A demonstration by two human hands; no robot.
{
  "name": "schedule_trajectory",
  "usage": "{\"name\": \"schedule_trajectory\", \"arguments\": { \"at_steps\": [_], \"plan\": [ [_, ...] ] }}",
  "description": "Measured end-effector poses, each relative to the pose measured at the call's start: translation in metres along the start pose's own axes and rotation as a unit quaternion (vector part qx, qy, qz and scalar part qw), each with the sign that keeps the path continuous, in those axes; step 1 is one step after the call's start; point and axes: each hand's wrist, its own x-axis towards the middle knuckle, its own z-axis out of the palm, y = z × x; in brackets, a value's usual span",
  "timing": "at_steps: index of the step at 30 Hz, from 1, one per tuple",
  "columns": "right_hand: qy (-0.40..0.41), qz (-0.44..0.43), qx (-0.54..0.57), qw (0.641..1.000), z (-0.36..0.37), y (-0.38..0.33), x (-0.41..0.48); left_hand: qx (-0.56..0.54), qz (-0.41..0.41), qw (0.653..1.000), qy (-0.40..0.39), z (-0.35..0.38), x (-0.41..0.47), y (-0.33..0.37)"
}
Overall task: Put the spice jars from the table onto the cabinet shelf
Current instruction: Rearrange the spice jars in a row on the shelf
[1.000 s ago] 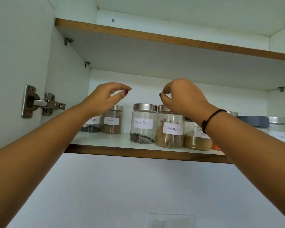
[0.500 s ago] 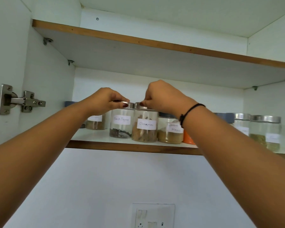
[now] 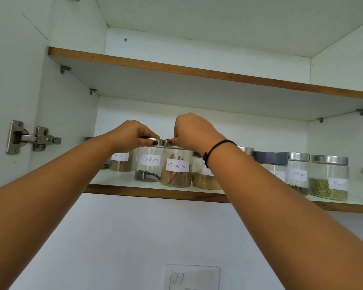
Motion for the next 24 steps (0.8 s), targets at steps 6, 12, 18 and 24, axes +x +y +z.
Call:
{"name": "schedule_trajectory", "arguments": {
  "at_steps": [6, 12, 18, 24],
  "plan": [
    [0.005, -0.004, -0.037, 0.999, 0.006, -0.004, 0.007, 0.02, -0.007, 1.0, -0.013, -0.003, 0.002, 0.001],
    [-0.003, -0.004, -0.028, 1.0, 0.014, -0.001, 0.014, 0.009, -0.011, 1.0, -0.011, -0.002, 0.005, -0.003],
    [-0.005, -0.006, -0.027, 1.0, 0.023, 0.001, 0.024, 0.008, -0.011, 1.0, -0.012, 0.003, 0.013, -0.009],
    [-0.019, -0.004, -0.017, 1.0, 0.037, 0.007, 0.036, 0.001, -0.007, 1.0, -0.012, 0.009, 0.024, -0.024]
  ]
}}
